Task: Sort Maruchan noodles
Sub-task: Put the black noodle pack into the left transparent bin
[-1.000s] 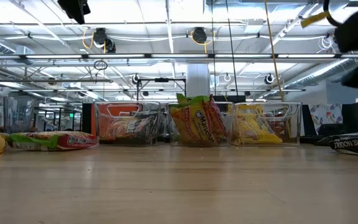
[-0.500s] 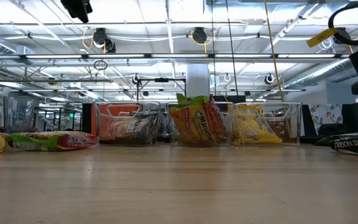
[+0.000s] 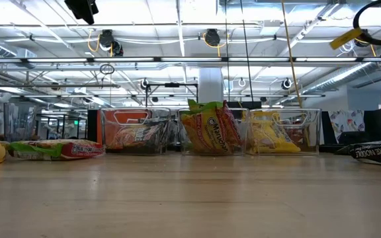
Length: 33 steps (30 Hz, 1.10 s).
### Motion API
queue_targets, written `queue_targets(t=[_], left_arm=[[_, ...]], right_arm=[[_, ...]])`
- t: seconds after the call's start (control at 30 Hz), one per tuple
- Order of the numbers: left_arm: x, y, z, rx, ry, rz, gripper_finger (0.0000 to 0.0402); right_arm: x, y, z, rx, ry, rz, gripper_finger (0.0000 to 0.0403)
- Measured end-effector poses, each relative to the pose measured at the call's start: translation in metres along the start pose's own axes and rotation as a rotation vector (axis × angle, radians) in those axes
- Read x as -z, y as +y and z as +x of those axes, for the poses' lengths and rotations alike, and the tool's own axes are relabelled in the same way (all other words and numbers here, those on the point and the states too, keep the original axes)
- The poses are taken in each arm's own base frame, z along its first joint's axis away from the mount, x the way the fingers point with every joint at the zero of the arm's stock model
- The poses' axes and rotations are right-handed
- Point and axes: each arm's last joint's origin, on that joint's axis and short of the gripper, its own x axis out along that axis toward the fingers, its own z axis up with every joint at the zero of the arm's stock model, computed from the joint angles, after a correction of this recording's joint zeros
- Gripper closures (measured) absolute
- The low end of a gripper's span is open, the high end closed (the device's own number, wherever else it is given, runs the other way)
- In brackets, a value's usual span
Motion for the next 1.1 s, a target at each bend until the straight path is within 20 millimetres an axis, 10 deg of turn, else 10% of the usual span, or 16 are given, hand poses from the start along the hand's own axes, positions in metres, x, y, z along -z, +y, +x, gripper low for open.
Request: queue_targets(t=[1.1], left_arm=[[0.0,0.0,0.0,0.0,0.0,0.0,0.0364]], right_arm=[[0.007,0.005,0.017,0.163,0.035,0.055,0.0351]])
